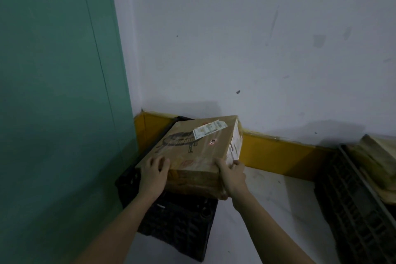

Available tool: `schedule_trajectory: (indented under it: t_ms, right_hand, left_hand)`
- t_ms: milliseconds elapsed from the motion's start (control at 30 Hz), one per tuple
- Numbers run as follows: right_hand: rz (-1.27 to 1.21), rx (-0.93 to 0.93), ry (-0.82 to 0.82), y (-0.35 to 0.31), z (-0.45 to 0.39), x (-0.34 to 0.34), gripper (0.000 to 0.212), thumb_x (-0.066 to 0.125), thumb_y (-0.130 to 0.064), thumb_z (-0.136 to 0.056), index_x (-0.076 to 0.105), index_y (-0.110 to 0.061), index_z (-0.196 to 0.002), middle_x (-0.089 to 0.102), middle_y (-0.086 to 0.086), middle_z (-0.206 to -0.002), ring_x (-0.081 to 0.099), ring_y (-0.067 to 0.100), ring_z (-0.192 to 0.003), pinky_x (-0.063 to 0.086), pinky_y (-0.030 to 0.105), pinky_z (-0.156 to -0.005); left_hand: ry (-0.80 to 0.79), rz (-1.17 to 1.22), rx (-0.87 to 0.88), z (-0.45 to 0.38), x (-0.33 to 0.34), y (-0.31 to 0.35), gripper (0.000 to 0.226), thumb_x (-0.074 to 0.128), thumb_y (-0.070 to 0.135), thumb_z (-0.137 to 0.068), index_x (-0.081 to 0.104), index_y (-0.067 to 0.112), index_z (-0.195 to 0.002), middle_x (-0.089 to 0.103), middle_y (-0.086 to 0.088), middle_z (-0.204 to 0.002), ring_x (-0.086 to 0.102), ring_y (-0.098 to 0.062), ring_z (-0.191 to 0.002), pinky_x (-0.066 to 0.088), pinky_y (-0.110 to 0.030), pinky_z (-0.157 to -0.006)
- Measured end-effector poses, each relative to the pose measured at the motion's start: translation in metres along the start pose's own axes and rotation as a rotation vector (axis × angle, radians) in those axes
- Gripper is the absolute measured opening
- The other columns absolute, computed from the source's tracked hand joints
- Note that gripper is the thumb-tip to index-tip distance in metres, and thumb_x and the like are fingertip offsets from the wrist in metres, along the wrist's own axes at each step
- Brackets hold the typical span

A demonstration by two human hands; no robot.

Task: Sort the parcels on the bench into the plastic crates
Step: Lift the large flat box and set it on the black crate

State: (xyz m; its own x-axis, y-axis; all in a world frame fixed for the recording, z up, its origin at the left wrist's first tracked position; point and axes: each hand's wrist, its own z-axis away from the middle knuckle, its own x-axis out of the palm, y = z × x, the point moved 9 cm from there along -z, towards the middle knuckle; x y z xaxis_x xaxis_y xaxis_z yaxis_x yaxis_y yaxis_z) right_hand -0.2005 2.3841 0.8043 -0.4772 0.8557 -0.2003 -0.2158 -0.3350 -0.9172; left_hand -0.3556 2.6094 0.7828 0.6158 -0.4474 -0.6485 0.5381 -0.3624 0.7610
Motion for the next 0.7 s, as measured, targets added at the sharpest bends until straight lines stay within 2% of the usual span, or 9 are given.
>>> schedule_trajectory:
  t_ms: [100,200,233,333,433,467,567,633,700]
  right_hand:
    - [-0.091,-0.015,0.039,0.003,0.001,-0.005,0.084,0.068,-0.061,-0.074,0.028,-0.031,-0.142,0.042,0.009,-0.141,0.053,0.028,-0.110,0.054,0.045,-0.083]
    - [-0.167,-0.006,0.032,0.008,0.005,-0.010,0.072,0.063,-0.054,-0.086,0.031,-0.025,-0.143,0.048,0.009,-0.136,0.055,0.024,-0.104,0.051,0.035,-0.065]
    - [-0.203,-0.003,0.022,0.009,0.006,-0.012,0.068,0.062,-0.052,-0.088,0.032,-0.023,-0.142,0.050,0.009,-0.132,0.057,0.022,-0.102,0.052,0.036,-0.065]
    - [-0.279,-0.020,0.003,0.008,0.009,-0.012,0.060,0.062,-0.049,-0.091,0.037,-0.021,-0.138,0.057,0.009,-0.126,0.062,0.023,-0.101,0.058,0.047,-0.080]
    - [-0.312,-0.083,-0.041,-0.004,0.012,-0.004,0.057,0.062,-0.044,-0.093,0.039,-0.021,-0.139,0.059,0.008,-0.127,0.066,0.024,-0.103,0.057,0.052,-0.089]
    - [-0.323,-0.109,-0.060,-0.011,0.014,0.001,0.055,0.061,-0.043,-0.094,0.040,-0.021,-0.140,0.060,0.007,-0.127,0.065,0.023,-0.105,0.056,0.051,-0.091]
    - [-0.243,-0.194,-0.148,-0.032,0.020,0.018,0.040,0.050,-0.038,-0.101,0.048,-0.022,-0.138,0.061,0.000,-0.125,0.063,0.018,-0.107,0.054,0.042,-0.093]
    - [-0.125,-0.215,-0.220,-0.034,0.022,0.034,0.031,0.044,-0.036,-0.104,0.057,-0.024,-0.130,0.065,-0.003,-0.121,0.064,0.014,-0.105,0.054,0.037,-0.093]
    - [-0.001,-0.223,-0.224,-0.022,0.019,0.045,0.028,0.042,-0.039,-0.102,0.063,-0.024,-0.114,0.067,0.001,-0.118,0.064,0.018,-0.104,0.053,0.040,-0.095]
  left_hand:
    - [0.137,0.118,-0.112,0.005,-0.020,-0.005,0.065,0.042,0.051,-0.101,0.032,0.014,-0.152,0.018,-0.010,-0.161,0.013,-0.030,-0.148,0.020,-0.051,-0.119]
    - [0.256,0.203,-0.082,0.001,-0.044,0.000,0.068,0.054,0.043,-0.099,0.029,0.010,-0.153,0.021,-0.012,-0.159,0.020,-0.033,-0.146,0.024,-0.051,-0.117]
    - [0.283,0.248,-0.085,-0.002,-0.051,-0.001,0.070,0.058,0.041,-0.097,0.028,0.010,-0.153,0.023,-0.013,-0.159,0.024,-0.034,-0.144,0.026,-0.051,-0.116]
    - [0.268,0.543,-0.134,-0.011,-0.063,-0.004,0.081,0.066,0.046,-0.091,0.022,0.020,-0.155,0.033,-0.008,-0.154,0.039,-0.031,-0.136,0.038,-0.050,-0.109]
    - [0.281,0.772,-0.172,-0.015,-0.081,-0.005,0.081,0.071,0.047,-0.086,0.025,0.030,-0.151,0.043,-0.001,-0.140,0.050,-0.027,-0.120,0.047,-0.048,-0.098]
    - [0.309,0.788,-0.173,-0.016,-0.090,-0.005,0.080,0.073,0.045,-0.083,0.029,0.032,-0.148,0.045,-0.003,-0.139,0.052,-0.027,-0.117,0.049,-0.048,-0.097]
    - [0.448,0.739,-0.108,-0.009,-0.123,-0.004,0.067,0.075,0.033,-0.083,0.042,0.027,-0.141,0.049,-0.001,-0.131,0.053,-0.021,-0.111,0.048,-0.035,-0.088]
    - [0.522,0.705,-0.051,-0.006,-0.140,-0.004,0.061,0.075,0.028,-0.084,0.046,0.026,-0.137,0.050,0.001,-0.127,0.052,-0.018,-0.109,0.047,-0.033,-0.086]
    - [0.545,0.639,-0.023,-0.007,-0.148,-0.006,0.059,0.076,0.025,-0.083,0.047,0.023,-0.136,0.051,0.002,-0.126,0.051,-0.017,-0.109,0.044,-0.032,-0.085]
